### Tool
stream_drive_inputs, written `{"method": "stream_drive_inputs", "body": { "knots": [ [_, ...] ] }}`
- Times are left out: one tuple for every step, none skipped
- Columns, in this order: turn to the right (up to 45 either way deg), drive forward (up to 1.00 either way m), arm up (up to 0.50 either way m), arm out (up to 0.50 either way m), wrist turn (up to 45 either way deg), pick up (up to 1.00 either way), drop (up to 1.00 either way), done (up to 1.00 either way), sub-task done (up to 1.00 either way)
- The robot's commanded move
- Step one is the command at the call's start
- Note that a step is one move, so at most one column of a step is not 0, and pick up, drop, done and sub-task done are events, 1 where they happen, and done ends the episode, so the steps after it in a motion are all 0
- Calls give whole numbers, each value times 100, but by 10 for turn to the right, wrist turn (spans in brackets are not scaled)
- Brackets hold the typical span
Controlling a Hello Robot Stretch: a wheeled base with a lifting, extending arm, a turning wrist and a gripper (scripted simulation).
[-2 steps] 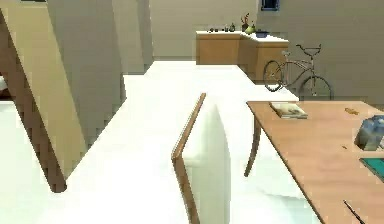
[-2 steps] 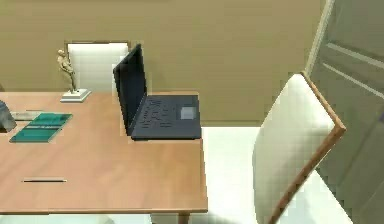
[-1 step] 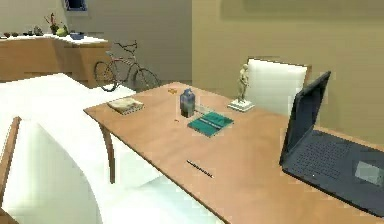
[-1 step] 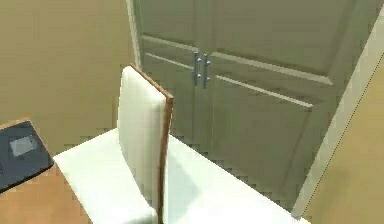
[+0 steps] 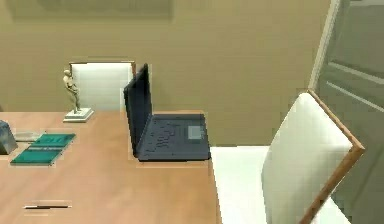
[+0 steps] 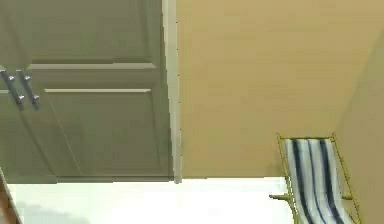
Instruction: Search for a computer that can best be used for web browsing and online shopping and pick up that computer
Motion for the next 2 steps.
{"method": "stream_drive_inputs", "body": {
  "knots": [
    [450, 0, 0, 0, 0, 0, 0, 0, 0],
    [150, 0, 0, 0, 0, 0, 0, 0, 0]
  ]
}}
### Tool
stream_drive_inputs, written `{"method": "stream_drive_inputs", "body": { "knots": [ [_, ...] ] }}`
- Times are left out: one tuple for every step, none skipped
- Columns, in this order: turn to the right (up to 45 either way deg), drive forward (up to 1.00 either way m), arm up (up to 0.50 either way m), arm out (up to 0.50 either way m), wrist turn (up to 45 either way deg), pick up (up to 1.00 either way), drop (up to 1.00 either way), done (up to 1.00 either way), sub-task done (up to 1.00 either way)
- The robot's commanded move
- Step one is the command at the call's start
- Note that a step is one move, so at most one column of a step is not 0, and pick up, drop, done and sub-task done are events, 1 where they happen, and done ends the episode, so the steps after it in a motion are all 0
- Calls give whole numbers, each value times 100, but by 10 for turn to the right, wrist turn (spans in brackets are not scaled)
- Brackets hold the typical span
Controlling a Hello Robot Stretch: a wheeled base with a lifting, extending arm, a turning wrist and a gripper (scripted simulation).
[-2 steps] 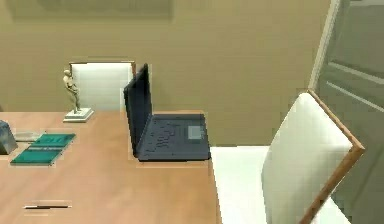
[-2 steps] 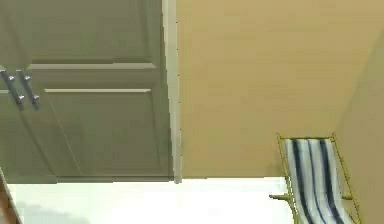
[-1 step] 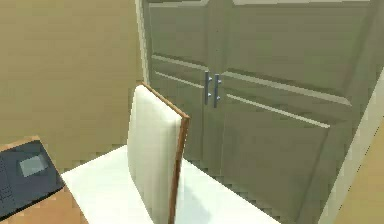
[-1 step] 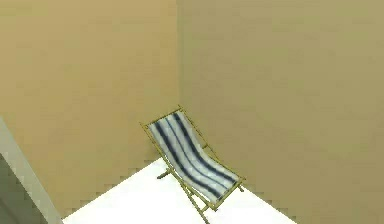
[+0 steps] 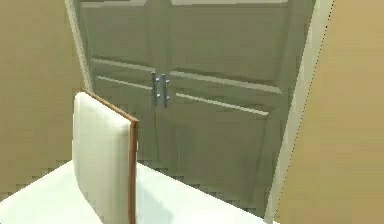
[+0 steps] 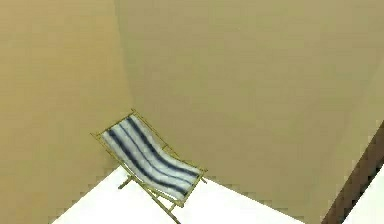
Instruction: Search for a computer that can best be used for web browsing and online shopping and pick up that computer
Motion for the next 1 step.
{"method": "stream_drive_inputs", "body": {
  "knots": [
    [0, 80, 0, 0, 0, 0, 0, 0, 0]
  ]
}}
